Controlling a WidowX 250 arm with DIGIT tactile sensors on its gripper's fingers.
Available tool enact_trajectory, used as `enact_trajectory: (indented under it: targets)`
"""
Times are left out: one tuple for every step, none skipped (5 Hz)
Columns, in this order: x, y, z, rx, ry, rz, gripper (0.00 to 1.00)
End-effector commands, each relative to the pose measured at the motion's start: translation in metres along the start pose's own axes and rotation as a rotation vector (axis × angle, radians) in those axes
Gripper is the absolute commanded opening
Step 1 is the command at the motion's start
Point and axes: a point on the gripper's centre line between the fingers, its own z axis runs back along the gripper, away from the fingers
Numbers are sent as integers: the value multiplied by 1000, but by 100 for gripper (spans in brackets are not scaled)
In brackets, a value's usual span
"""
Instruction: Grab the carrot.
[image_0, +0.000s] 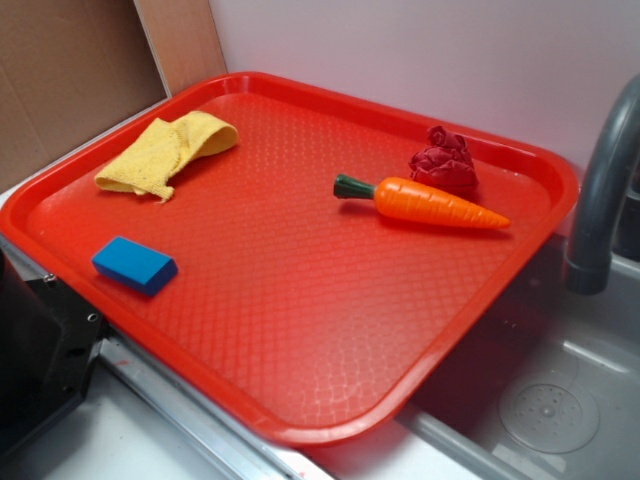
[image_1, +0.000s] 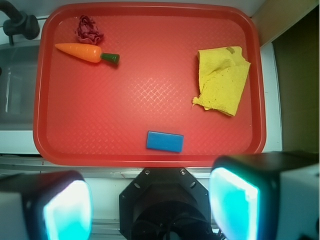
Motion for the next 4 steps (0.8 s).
enact_trajectory:
  targets:
    - [0,0,0,0,0,0,100]
    - [17,-5,-8,-3,-30,128,100]
    - [34,-9,-18,-23,-57,278,100]
    - [50,-8,-25,-74,-75,436,100]
